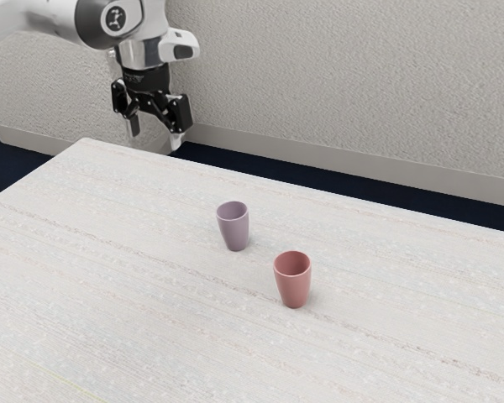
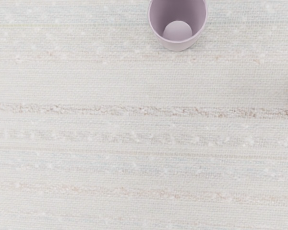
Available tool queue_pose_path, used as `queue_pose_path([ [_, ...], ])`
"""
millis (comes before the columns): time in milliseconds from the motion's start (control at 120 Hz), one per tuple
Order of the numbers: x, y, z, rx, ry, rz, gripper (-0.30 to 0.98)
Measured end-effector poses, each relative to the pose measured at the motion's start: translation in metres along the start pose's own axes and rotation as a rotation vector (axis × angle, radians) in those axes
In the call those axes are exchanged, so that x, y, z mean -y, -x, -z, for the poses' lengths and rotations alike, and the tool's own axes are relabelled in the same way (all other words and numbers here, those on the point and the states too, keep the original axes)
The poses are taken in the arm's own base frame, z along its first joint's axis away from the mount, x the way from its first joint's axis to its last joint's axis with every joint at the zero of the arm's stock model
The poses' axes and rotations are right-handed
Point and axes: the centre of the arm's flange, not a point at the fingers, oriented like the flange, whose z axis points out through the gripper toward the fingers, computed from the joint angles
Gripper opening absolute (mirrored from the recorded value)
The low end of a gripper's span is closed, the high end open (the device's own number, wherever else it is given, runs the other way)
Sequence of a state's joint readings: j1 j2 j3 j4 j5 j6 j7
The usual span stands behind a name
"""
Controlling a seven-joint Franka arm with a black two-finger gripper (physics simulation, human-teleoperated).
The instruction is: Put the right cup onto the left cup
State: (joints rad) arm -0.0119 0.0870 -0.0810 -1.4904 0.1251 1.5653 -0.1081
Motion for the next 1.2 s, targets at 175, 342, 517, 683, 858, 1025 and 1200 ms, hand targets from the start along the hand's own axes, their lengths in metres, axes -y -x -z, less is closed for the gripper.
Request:
queue_pose_path([
  [175,-0.014,-0.002,-0.001,-0.003,0.004,-0.034,0.69],
  [342,-0.084,-0.005,-0.004,-0.017,-0.012,-0.16,0.69],
  [517,-0.118,-0.016,-0.035,0.012,-0.004,-0.205,0.69],
  [683,-0.157,-0.027,-0.071,0.028,0.019,-0.248,0.69],
  [858,-0.18,-0.037,-0.101,0.036,0.036,-0.254,0.69],
  [1025,-0.2,-0.04,-0.118,0.032,0.047,-0.255,0.69],
  [1200,-0.224,-0.04,-0.133,0.026,0.05,-0.265,0.69],
])
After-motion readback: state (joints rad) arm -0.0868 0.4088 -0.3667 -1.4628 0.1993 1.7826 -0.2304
